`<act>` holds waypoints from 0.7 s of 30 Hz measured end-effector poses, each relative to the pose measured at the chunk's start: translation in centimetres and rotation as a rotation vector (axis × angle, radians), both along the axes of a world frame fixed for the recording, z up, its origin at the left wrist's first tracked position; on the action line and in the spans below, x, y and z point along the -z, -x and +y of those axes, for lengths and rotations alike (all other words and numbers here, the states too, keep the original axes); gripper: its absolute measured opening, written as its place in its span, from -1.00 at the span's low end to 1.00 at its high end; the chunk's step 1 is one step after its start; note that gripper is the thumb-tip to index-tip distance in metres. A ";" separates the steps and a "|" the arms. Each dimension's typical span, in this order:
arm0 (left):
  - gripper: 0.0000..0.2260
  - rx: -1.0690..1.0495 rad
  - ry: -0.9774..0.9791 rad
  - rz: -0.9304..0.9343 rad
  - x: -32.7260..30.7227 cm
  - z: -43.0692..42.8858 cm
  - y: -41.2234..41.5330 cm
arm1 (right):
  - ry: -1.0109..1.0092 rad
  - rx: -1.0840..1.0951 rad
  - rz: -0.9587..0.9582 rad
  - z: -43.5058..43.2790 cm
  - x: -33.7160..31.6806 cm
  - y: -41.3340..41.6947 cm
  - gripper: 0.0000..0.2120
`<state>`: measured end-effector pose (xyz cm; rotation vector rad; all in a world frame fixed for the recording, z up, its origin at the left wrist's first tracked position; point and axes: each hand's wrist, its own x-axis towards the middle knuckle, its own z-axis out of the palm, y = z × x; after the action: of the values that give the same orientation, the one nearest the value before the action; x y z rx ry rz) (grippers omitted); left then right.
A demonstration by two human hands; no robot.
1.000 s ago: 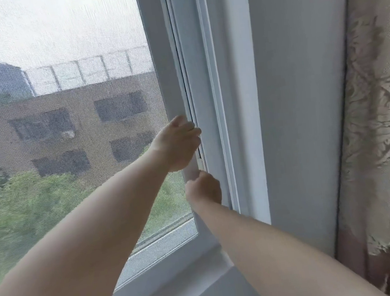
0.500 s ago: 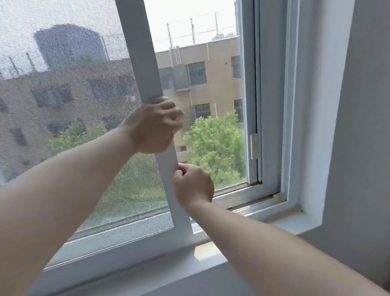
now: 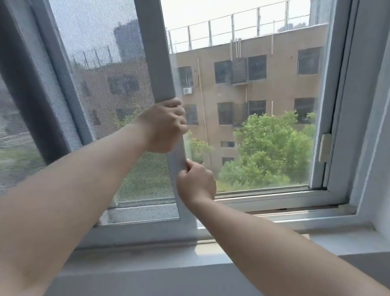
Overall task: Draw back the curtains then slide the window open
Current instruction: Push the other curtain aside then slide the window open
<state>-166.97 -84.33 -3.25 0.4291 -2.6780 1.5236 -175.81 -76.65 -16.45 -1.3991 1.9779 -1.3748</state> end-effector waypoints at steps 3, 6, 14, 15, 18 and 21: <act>-0.78 -0.124 -0.018 -0.023 -0.3 -0.3 -2.1 | -0.011 -0.053 -0.019 -0.5 -0.1 -2.3 -0.61; -0.71 -0.262 -0.002 -0.007 -0.5 -0.3 -4.0 | -0.024 -0.123 -0.033 -1.0 0.0 -4.6 -0.53; -0.79 -0.499 -0.136 0.070 -1.1 0.1 -9.0 | -0.076 -0.360 -0.072 -2.0 0.1 -10.2 -0.25; -0.84 -0.504 -0.135 0.065 -1.1 0.1 -9.5 | -0.082 -0.375 -0.076 -2.1 0.1 -10.7 -0.24; -0.78 -0.489 -0.059 -0.001 -1.1 -0.8 -11.2 | -0.105 -0.421 -0.063 -2.7 0.1 -12.0 -0.22; -0.73 -0.521 0.004 -0.110 -1.2 -1.1 -12.0 | -0.127 -0.456 -0.014 -3.5 -0.3 -13.1 -0.25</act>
<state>-154.96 -85.44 -2.00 1.1479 -2.7840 1.7011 -162.68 -80.19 -16.18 -1.6417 1.5707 -1.0309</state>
